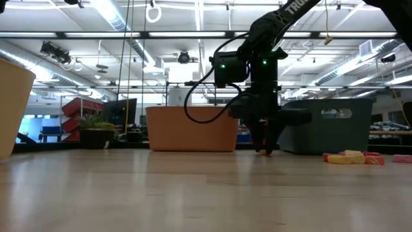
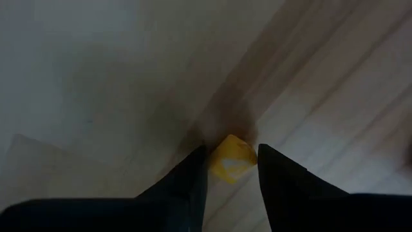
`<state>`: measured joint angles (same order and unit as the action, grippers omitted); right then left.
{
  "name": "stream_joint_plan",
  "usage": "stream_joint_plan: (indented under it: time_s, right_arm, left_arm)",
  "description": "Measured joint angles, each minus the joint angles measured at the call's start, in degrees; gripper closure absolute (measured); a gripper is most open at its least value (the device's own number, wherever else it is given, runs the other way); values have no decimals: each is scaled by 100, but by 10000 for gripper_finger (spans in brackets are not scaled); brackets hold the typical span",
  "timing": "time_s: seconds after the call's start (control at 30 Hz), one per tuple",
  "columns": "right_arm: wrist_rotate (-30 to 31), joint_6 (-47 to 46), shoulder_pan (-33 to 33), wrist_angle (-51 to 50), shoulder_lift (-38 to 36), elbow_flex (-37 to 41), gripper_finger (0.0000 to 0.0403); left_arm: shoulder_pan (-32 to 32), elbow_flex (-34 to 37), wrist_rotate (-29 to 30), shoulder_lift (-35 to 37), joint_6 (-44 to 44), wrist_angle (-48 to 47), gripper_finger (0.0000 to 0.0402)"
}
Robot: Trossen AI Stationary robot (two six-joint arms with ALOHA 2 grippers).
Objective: Sort candy
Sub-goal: Put the yellow candy into the yellow bin
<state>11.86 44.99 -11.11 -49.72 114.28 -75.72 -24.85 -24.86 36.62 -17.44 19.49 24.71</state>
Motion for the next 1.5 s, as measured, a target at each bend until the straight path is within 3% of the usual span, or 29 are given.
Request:
stream_joint_plan:
  time_s: [0.23, 0.33, 0.53, 0.9, 1.17, 1.33, 1.5]
  right_arm:
    - [-359, -164, 29, 195, -15, -4, 307]
    - [-129, -187, 202, 259, -15, -7, 308]
    - [170, -470, 358, 274, -7, -2, 292]
    - [193, -1051, 322, 314, -4, -2, 253]
    - [-331, -1546, 129, 317, -4, -2, 234]
    - [-470, -1746, 35, 327, -4, -2, 247]
    - [-713, -1801, -32, 329, -4, -2, 286]
  left_arm:
    - [0, -1, 0, 0, 0, -19, 335]
    - [0, -1, 0, 1, 0, -20, 335]
    - [0, -1, 0, 1, 190, 33, 335]
    - [-1, -2, 2, 1, 197, 120, 335]
    - [-1, -2, 2, 1, 195, 118, 335]
    - [-1, -2, 2, 0, 195, 118, 335]
    - [-1, -2, 2, 1, 195, 116, 335]
